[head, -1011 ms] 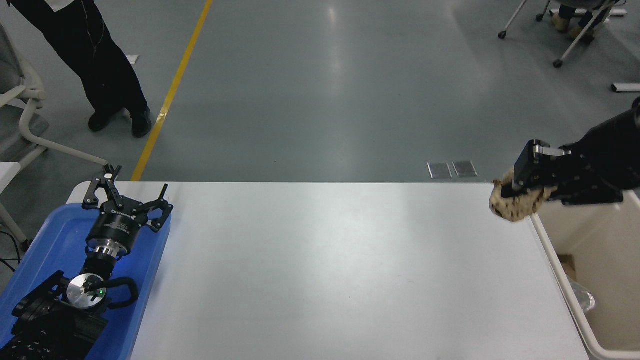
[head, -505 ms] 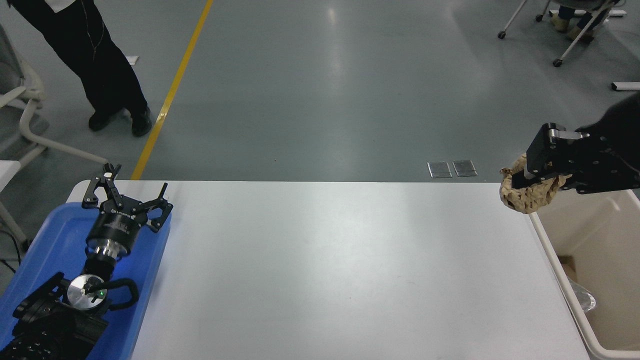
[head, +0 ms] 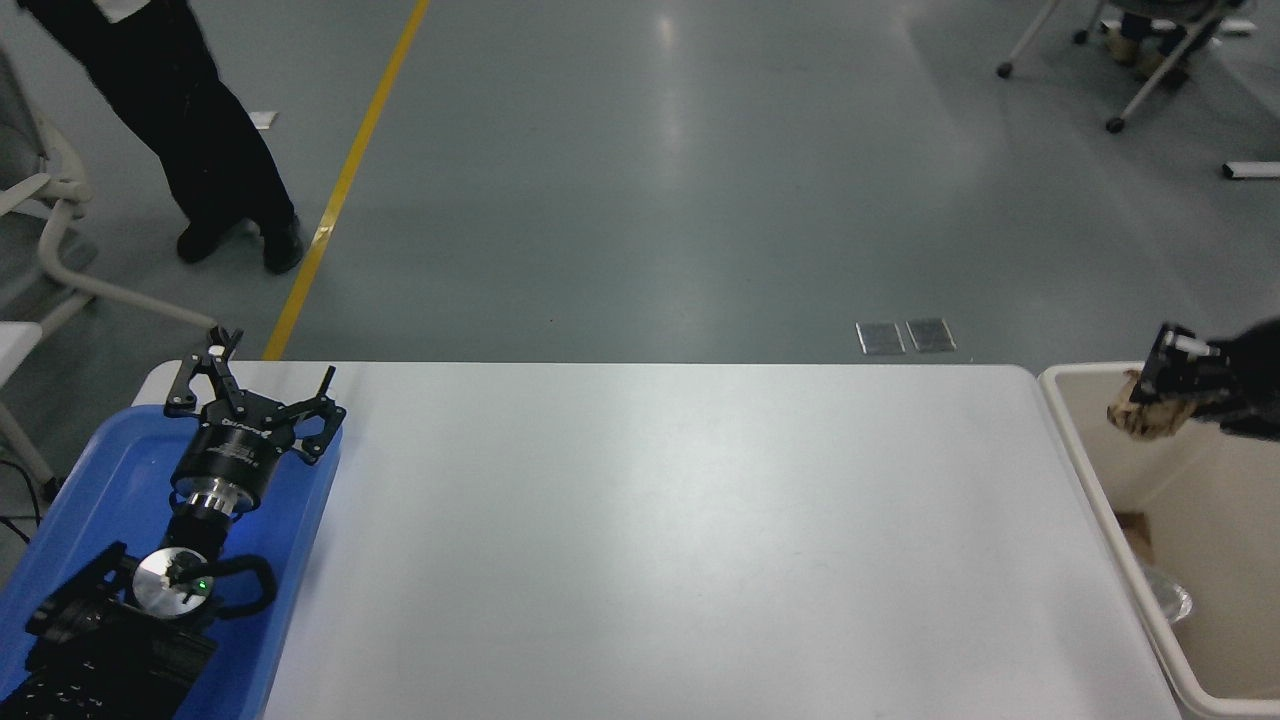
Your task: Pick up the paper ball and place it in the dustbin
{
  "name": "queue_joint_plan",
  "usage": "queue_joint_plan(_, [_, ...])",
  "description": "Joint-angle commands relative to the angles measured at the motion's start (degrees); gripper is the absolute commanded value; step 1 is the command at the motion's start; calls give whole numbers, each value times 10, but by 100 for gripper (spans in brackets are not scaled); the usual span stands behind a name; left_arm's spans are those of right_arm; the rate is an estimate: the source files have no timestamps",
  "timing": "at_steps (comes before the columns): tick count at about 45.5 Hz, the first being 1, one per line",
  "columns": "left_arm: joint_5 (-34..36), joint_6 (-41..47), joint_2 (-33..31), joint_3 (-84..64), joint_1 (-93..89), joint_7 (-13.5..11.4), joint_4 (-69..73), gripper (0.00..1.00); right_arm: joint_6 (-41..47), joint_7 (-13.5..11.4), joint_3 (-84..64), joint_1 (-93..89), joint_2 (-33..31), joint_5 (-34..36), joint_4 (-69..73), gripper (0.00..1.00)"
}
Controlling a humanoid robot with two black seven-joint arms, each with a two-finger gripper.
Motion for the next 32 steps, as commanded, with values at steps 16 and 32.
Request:
queue_joint_plan(16, [0, 0, 0, 0, 0, -1, 0, 99, -212, -2, 291, -557, 115, 151, -460, 0])
queue_joint_plan(32, [0, 0, 0, -1, 1, -1, 0, 99, -248, -2, 329, -602, 194, 152, -521, 0])
